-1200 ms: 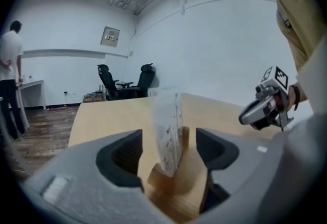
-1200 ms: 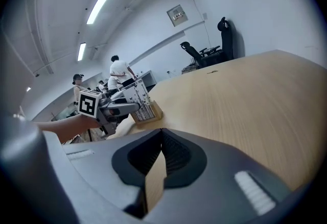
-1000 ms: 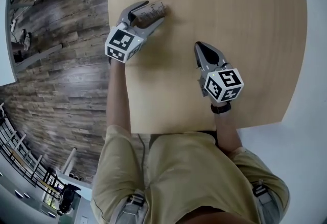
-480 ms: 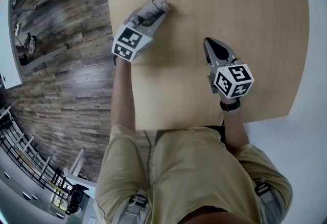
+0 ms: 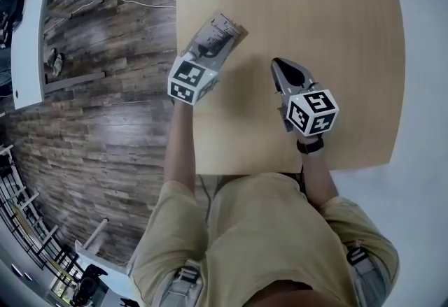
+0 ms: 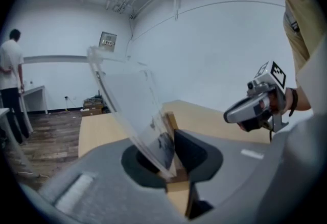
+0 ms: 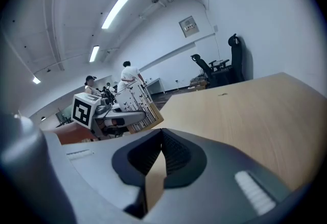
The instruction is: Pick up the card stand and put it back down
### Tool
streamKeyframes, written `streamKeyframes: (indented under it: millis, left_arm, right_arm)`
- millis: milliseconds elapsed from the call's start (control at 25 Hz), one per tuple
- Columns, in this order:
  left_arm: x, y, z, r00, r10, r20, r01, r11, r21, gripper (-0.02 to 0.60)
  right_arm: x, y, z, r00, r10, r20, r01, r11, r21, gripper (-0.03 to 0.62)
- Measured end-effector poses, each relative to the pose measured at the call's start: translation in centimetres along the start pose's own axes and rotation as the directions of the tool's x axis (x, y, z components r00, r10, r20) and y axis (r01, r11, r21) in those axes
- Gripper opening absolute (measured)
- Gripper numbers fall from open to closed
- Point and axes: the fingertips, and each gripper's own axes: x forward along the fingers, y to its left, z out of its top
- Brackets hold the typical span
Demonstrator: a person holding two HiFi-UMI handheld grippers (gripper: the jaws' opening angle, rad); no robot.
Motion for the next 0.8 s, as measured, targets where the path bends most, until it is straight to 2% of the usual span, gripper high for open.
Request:
streamKeyframes:
  millis: [160, 360, 560, 800]
  left_arm:
    - [-5.4, -2.2, 2.8, 0.996, 0.092, 0.023, -0.092, 0.995, 0.034, 0.054]
    - [-12.4, -4.7, 4.9, 0.978, 0.207, 0.012, -0.207, 0.977, -0.046, 0.054]
    - [-19.1, -7.1, 7.3, 0.945, 0.322, 0.063, -0.313, 0.942, -0.122, 0.054]
    - [-25.6, -11.6, 9.3, 0.888, 0.435, 0.147, -0.418, 0.899, -0.134, 0.054]
  right_arm:
    - [-2.6, 3.9, 2.5, 0.998, 0.017, 0.067, -0.012, 0.997, -0.076, 0.003]
    - [-6.8, 8.8, 4.5, 0.992, 0.028, 0.12, -0.009, 0.988, -0.154, 0.003]
    - [-10.1, 13.6, 5.3, 0.983, 0.048, 0.175, -0.011, 0.978, -0.209, 0.003]
    - [-13.8, 18.7, 5.6, 0.967, 0.08, 0.24, -0.009, 0.959, -0.283, 0.003]
